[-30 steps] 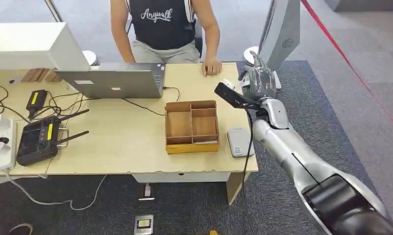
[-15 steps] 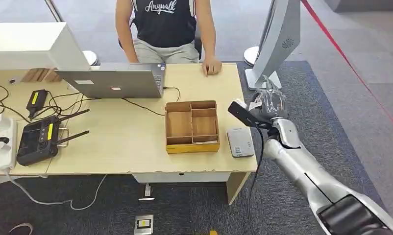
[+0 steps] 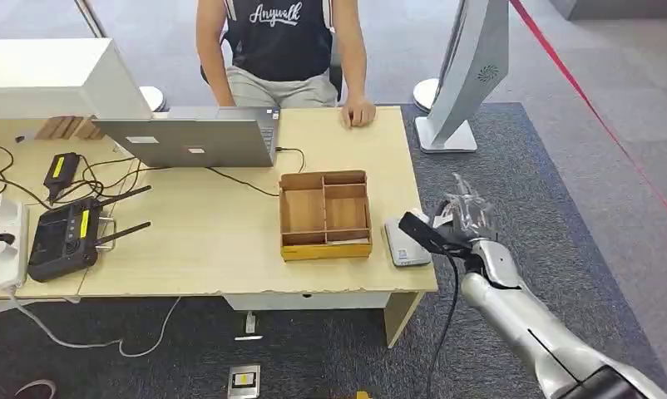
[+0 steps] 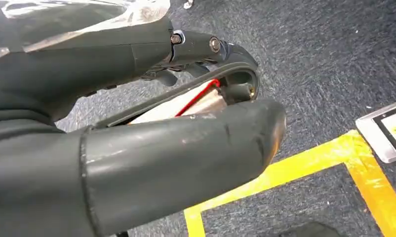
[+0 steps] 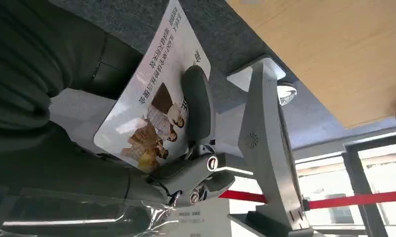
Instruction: Pass the card to the sensor for recognition and then transmit it.
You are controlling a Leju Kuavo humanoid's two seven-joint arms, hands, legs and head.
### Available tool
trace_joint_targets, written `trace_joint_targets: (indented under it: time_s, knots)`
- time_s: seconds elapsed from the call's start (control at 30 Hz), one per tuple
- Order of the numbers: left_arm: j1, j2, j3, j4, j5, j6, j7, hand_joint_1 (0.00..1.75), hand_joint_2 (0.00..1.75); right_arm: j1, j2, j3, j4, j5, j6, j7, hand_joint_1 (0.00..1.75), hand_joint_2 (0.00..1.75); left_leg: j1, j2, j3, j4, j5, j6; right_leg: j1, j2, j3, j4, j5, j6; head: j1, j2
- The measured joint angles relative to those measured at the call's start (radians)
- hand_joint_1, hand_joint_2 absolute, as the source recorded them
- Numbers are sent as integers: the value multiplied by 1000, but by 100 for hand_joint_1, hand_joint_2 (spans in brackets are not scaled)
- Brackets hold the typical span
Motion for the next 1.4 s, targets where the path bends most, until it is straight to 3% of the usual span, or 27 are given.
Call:
trace_joint_targets:
  time_s: [0.47, 1.4]
  knots:
    - [0, 2, -17, -6, 26, 0, 10, 0, 0, 14, 40, 19, 11, -1, 22, -20, 175, 175, 0, 0, 0, 0, 0, 0, 0, 0, 0, 0, 0, 0, 0, 0]
    - [0, 4, -54, -16, 45, -3, 11, 0, 0, 42, 57, 36, 31, -25, 36, -8, 175, 175, 0, 0, 0, 0, 0, 0, 0, 0, 0, 0, 0, 0, 0, 0]
